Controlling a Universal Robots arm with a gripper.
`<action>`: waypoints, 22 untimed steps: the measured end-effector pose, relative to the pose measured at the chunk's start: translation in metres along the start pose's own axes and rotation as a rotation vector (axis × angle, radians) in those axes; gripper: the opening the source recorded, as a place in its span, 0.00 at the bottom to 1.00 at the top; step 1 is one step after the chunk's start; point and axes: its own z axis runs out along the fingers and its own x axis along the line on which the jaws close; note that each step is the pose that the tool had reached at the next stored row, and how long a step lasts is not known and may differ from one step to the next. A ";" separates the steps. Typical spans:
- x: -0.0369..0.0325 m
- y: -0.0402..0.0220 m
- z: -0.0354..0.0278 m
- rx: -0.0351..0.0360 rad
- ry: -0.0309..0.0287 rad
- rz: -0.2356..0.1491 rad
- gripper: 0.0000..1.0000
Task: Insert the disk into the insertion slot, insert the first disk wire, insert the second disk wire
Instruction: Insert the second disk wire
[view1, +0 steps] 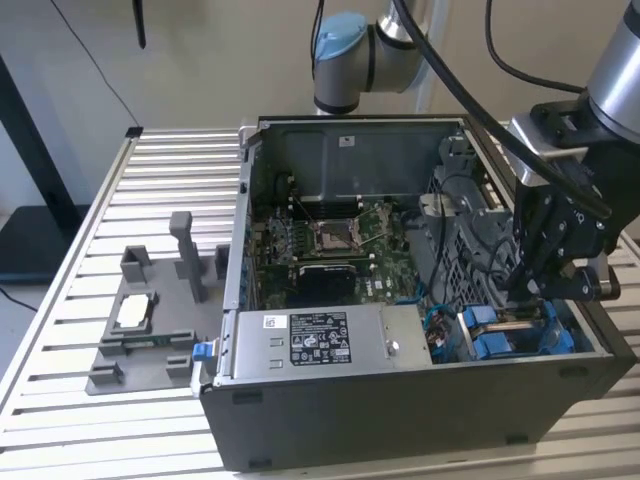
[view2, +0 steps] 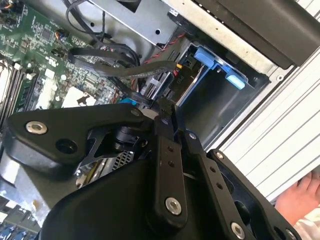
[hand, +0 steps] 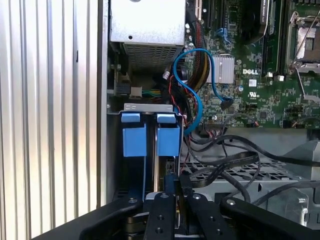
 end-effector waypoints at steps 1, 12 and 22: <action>0.0000 0.0000 0.0002 0.0000 0.0001 0.000 0.16; 0.0010 -0.0001 0.0111 0.0279 0.0007 -0.003 0.16; 0.0013 -0.0006 0.0129 0.0289 0.0006 -0.001 0.16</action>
